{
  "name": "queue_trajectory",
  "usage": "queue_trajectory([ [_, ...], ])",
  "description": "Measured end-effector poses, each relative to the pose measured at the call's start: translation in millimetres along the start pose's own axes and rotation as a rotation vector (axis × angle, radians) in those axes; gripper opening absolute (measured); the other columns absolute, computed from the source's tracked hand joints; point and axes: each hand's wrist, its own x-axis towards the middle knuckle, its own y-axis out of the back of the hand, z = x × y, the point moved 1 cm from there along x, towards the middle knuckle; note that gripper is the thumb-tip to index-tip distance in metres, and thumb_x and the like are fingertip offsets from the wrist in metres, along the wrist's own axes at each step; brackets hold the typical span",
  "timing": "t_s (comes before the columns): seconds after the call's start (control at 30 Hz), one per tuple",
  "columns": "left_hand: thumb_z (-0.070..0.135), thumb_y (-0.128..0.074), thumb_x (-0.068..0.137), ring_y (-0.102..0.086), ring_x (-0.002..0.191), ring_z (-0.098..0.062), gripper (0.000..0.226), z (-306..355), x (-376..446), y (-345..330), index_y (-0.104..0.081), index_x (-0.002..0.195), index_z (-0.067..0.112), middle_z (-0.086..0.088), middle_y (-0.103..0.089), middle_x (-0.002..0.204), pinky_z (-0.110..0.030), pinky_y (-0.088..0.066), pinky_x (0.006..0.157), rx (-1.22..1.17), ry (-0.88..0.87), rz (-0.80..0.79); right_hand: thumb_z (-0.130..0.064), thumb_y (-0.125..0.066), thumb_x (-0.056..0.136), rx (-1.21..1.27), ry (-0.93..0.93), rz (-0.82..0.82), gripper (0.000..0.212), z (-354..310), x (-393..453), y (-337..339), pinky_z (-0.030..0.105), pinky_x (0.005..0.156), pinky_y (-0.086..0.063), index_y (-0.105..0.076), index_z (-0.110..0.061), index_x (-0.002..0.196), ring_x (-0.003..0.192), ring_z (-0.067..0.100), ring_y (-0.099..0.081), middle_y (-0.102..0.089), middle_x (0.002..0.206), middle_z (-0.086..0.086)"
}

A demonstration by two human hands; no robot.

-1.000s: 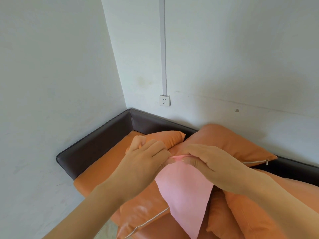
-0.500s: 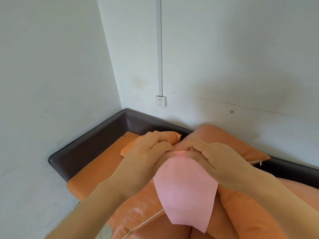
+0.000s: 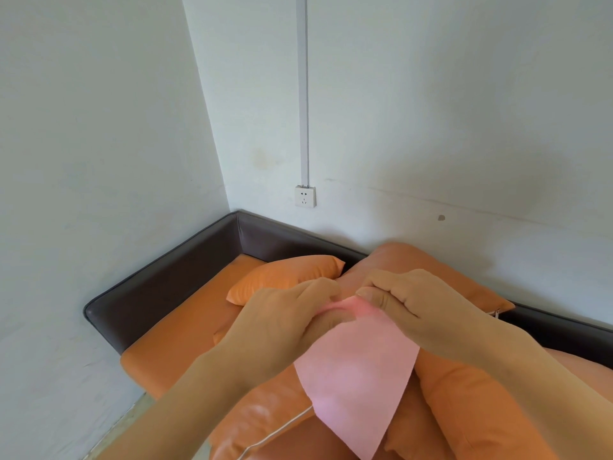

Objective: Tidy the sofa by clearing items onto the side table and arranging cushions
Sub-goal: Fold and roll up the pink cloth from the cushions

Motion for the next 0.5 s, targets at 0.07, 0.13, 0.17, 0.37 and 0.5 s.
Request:
queue_trajectory([
  [0.07,0.042,-0.052,0.096,-0.031,0.054,-0.005,0.024,-2,1,-2,-0.059,0.086,0.020,0.013,-0.049,0.063,-0.018,-0.027,0.040,0.023,-0.025,0.011,-0.048,-0.033,0.096,0.028,0.003,-0.007,0.032,-1,2,2,0.015,0.052,-0.029,-0.043,-0.032,0.071,0.053,0.009,-0.043,-0.044,0.053,-0.014],
  [0.13,0.043,-0.046,0.099,-0.035,0.051,-0.007,0.038,-3,2,-5,-0.063,0.078,0.016,0.009,-0.050,0.059,-0.022,-0.031,0.041,0.042,-0.037,0.017,-0.049,-0.037,0.096,0.071,0.026,-0.037,0.033,-4,4,5,0.014,0.050,-0.029,-0.038,-0.036,0.066,0.050,0.007,-0.042,-0.045,0.053,-0.015],
  [0.17,0.043,-0.042,0.101,-0.037,0.051,-0.007,0.043,-3,2,-6,-0.063,0.076,0.015,0.008,-0.051,0.059,-0.022,-0.032,0.042,0.050,-0.050,0.022,-0.053,-0.041,0.095,0.085,0.037,-0.067,0.033,-6,4,8,0.013,0.050,-0.029,-0.039,-0.037,0.066,0.050,0.007,-0.043,-0.046,0.053,-0.016],
  [0.37,0.039,-0.032,0.105,-0.039,0.060,-0.010,0.053,-3,2,-7,-0.062,0.073,0.010,0.002,-0.050,0.067,-0.024,-0.033,0.047,0.021,-0.064,0.078,-0.058,-0.056,0.088,-0.013,0.158,-0.125,0.029,-6,7,15,0.012,0.051,-0.029,-0.037,-0.051,0.066,0.052,0.001,-0.042,-0.043,0.054,-0.019],
  [0.5,0.038,-0.038,0.104,-0.037,0.058,-0.003,0.044,-2,2,-6,-0.066,0.079,0.013,0.008,-0.052,0.068,-0.022,-0.033,0.044,-0.078,-0.038,0.106,-0.052,-0.051,0.093,0.092,0.197,-0.044,0.026,-3,8,19,0.009,0.056,-0.028,-0.048,-0.040,0.070,0.057,-0.002,-0.040,-0.039,0.059,-0.020],
])
